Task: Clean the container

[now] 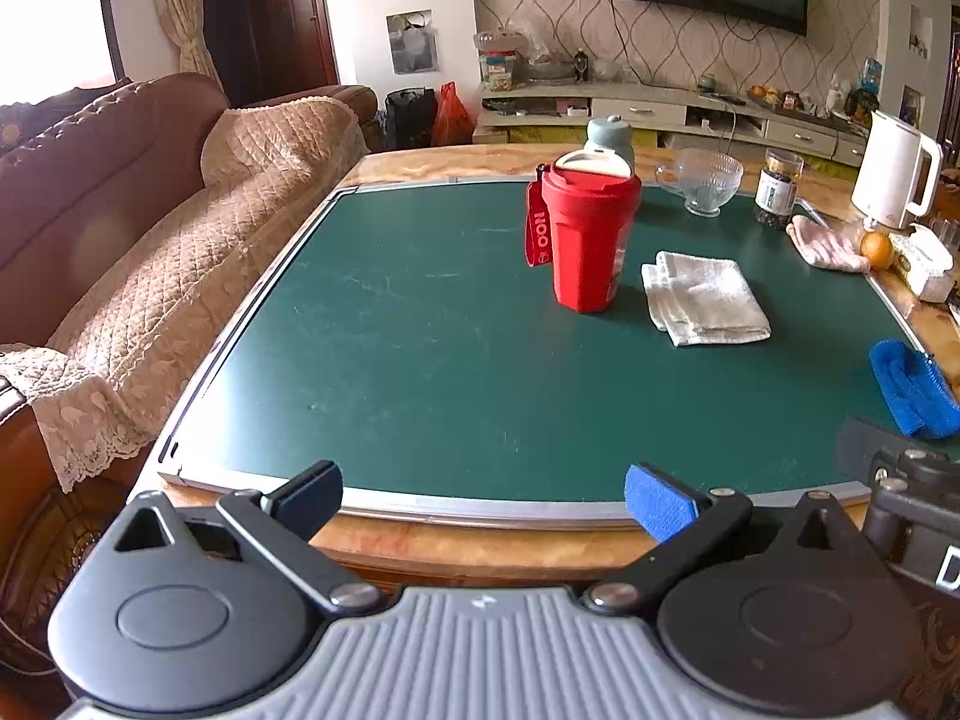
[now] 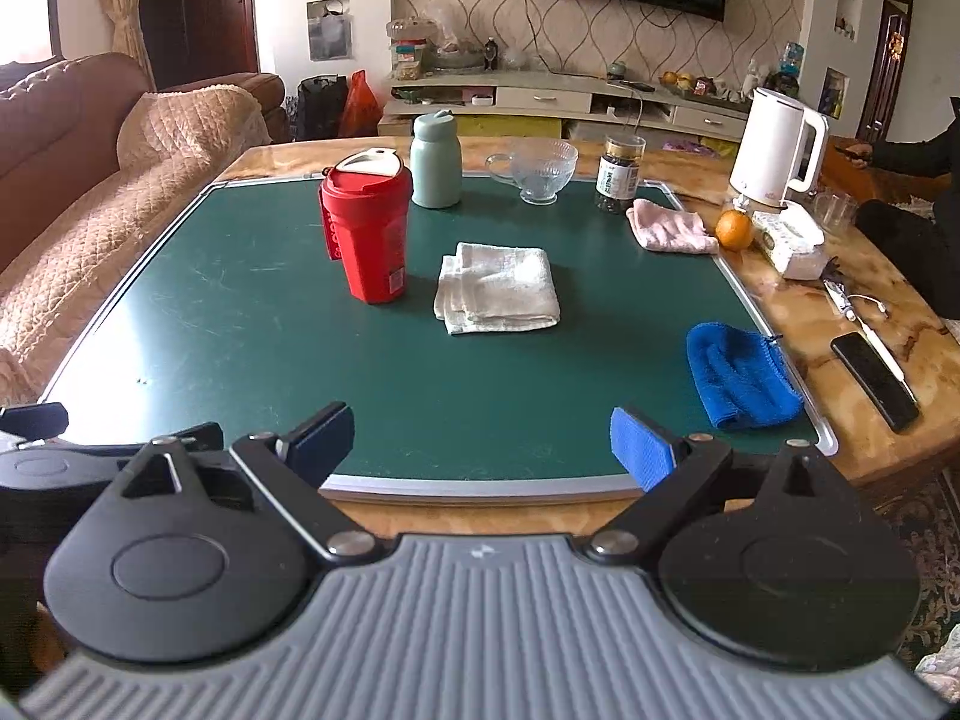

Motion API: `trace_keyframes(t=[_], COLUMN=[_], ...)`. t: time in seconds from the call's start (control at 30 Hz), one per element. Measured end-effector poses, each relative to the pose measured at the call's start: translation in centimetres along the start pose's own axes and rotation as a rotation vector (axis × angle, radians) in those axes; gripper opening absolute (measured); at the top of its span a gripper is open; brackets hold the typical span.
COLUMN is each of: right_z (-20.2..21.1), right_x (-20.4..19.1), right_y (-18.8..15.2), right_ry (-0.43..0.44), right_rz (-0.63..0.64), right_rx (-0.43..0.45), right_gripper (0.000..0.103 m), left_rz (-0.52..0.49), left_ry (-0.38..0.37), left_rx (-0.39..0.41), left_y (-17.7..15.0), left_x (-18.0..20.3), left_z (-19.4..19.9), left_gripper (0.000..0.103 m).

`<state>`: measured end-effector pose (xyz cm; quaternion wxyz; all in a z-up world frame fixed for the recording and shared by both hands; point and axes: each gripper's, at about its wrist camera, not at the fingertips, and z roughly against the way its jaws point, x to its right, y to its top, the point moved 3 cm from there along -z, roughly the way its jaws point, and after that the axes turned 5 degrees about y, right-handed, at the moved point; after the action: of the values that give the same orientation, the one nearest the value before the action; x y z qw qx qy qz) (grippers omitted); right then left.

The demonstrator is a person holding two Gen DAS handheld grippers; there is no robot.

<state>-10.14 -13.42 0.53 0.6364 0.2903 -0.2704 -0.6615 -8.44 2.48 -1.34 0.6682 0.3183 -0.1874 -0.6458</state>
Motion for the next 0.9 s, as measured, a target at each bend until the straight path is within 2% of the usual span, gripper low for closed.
trace_keyframes(t=[0.67,0.9], right_z=[-2.4,-3.3], right_x=[-0.1,-0.1], right_y=[1.2,1.7], right_ry=[0.006,0.014], right_rz=[0.018,0.02], right_rx=[-0.02,-0.021], right_gripper=[0.099,0.099], left_rz=[-0.006,-0.013], left_ry=[0.002,-0.001], left_rx=[-0.049,-0.061], left_y=[-0.2,0.8], left_x=[0.3,0.8], left_z=[-2.6,-3.4], left_gripper=[0.103,0.103])
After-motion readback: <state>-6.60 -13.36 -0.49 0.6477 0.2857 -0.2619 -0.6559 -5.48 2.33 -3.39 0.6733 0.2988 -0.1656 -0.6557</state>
